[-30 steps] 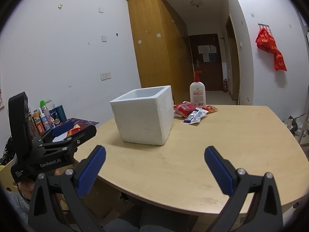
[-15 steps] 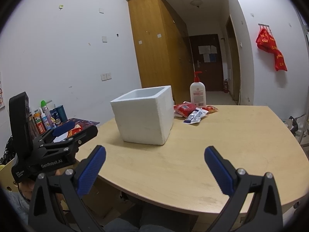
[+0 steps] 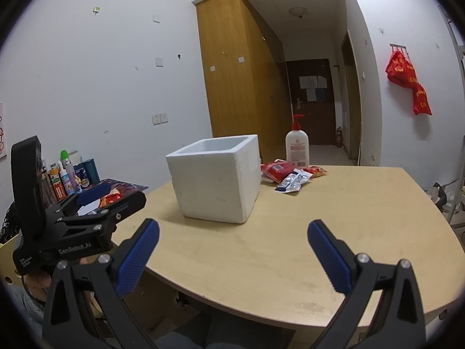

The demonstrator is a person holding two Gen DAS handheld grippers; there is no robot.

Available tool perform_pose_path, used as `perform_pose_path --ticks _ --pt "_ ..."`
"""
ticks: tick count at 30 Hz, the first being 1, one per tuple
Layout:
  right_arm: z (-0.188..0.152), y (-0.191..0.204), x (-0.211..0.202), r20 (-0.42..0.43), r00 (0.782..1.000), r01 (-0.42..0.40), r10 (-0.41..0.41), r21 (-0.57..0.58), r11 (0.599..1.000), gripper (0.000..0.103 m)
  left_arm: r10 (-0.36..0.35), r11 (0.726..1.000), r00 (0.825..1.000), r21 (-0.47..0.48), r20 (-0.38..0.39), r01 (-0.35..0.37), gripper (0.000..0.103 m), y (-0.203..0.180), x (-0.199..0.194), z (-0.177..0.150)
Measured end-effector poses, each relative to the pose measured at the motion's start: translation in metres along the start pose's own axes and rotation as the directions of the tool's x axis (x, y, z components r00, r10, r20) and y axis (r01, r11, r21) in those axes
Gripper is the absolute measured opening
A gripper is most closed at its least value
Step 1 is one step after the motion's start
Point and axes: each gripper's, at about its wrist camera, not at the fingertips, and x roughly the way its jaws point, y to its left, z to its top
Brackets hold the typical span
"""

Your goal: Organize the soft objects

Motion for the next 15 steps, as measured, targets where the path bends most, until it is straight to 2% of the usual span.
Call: perform_pose_path --ticks 15 --pt "-0.0002 -0.0026 0.0008 -0.012 1.000 0.000 0.000 0.003 1.000 0.103 0.006 1.000 1.000 0.004 0.006 -0.006 0.103 -0.0006 -0.0014 -0.0002"
